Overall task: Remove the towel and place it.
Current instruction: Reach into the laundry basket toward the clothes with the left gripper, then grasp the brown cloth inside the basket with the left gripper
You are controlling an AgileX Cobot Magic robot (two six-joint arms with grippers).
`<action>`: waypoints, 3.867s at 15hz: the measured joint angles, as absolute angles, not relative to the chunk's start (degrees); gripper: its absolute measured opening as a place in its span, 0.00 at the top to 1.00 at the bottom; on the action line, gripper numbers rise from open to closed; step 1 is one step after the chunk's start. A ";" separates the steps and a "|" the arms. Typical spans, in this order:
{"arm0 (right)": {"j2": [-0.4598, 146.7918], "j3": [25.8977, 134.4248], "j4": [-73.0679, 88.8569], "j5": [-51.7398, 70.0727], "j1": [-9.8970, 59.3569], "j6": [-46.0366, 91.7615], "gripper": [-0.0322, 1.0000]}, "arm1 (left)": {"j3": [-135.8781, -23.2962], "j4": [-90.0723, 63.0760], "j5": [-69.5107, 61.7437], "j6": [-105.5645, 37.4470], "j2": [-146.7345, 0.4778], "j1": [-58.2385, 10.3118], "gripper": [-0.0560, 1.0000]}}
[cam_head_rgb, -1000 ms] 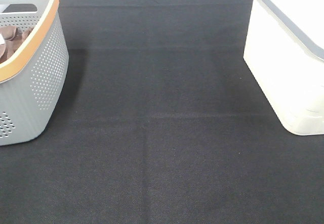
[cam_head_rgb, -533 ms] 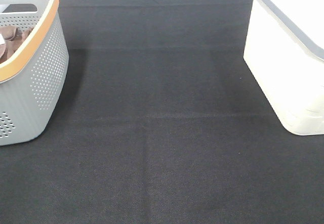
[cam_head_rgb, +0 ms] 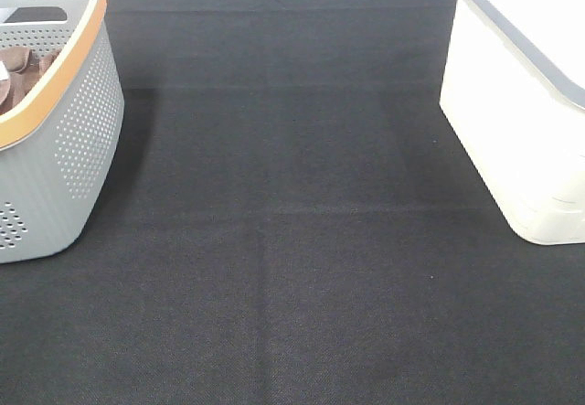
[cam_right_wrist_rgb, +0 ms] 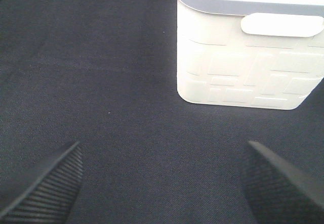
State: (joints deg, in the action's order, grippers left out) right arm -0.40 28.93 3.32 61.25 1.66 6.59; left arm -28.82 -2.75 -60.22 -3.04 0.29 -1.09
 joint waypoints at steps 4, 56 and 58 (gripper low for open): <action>-0.40 28.93 3.32 61.25 1.66 6.59 0.19 | -28.82 -2.75 -60.22 -3.04 0.29 -1.09 0.33; -0.40 28.93 3.78 61.25 1.66 6.59 0.19 | -110.70 17.30 -62.05 24.58 -120.55 1.20 0.31; -0.40 28.93 3.78 61.25 1.66 6.59 0.19 | -111.61 17.30 -61.76 24.69 -121.81 1.66 0.31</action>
State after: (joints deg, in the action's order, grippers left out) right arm -0.40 28.93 3.78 61.25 1.66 6.59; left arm -111.61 17.30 -61.76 24.69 -121.81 1.66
